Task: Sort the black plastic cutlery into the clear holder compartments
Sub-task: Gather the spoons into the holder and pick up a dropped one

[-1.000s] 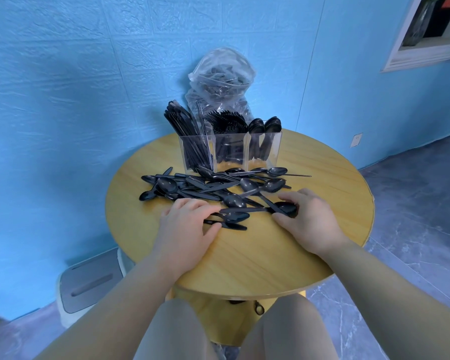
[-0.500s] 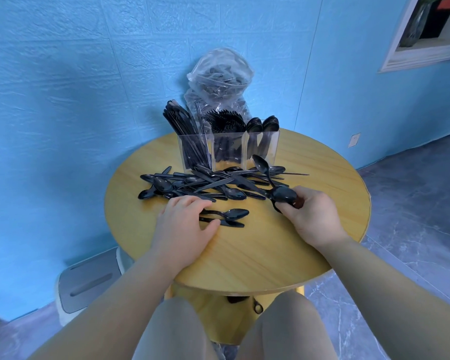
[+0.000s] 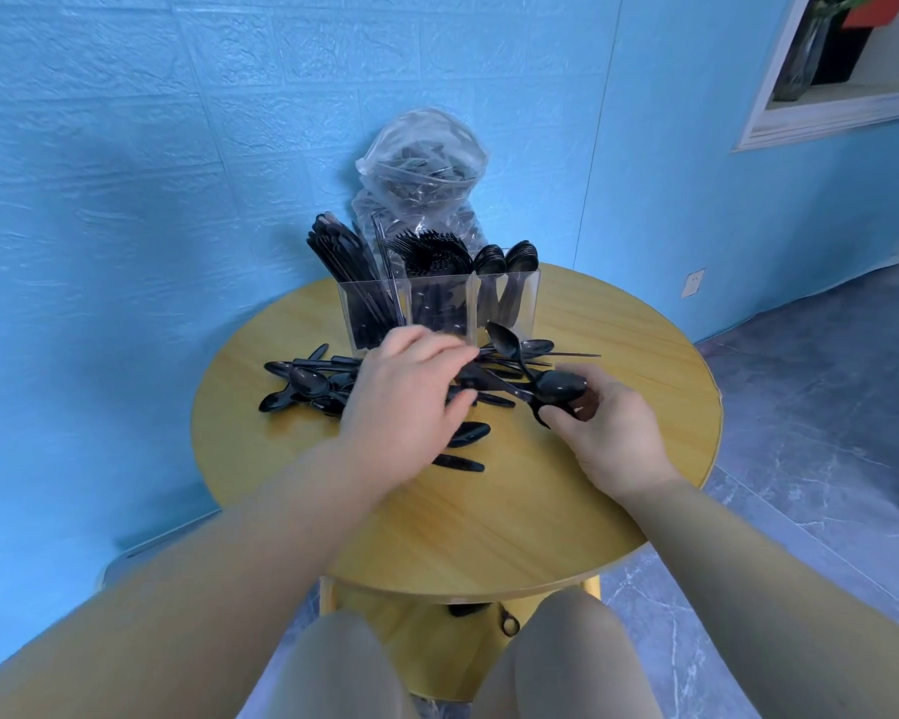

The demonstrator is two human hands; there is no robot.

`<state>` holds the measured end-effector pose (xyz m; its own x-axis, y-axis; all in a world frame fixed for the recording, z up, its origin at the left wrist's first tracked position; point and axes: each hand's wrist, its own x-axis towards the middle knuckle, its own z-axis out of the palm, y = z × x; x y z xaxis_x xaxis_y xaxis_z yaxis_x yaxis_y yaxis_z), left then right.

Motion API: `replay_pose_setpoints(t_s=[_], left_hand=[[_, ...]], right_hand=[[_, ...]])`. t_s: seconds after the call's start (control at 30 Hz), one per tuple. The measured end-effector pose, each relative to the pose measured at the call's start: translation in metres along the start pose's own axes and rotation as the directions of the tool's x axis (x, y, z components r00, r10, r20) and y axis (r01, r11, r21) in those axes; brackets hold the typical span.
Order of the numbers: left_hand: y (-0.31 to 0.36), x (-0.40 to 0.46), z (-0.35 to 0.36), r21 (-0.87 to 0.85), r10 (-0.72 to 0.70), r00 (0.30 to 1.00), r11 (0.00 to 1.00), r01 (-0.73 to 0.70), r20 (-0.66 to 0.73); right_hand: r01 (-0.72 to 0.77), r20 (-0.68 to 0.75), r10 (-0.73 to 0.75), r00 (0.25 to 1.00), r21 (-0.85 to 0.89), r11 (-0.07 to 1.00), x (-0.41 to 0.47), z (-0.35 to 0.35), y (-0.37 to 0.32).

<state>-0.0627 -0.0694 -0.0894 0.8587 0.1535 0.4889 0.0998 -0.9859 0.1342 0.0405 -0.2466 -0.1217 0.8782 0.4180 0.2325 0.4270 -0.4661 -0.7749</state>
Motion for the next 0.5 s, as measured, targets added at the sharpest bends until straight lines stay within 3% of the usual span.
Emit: replay_pose_setpoints(t_s=[0.23,0.37,0.5], left_hand=[[0.015,0.032,0.027,0.120,0.095,0.965,0.985,-0.127,0.245],[0.017,0.039,0.035,0.086,0.119,0.959,0.986,-0.146,0.257],[0.020,0.046,0.037,0.004,0.180,0.969,0.983,-0.184,0.169]], right_hand=[[0.002,0.045,-0.005,0.999,0.082,0.997,0.002,-0.004,0.000],[-0.096,0.062,0.084,0.995,0.244,0.965,0.005,-0.010,0.002],[-0.146,0.059,0.134,0.989,0.412,0.900,0.006,-0.015,-0.002]])
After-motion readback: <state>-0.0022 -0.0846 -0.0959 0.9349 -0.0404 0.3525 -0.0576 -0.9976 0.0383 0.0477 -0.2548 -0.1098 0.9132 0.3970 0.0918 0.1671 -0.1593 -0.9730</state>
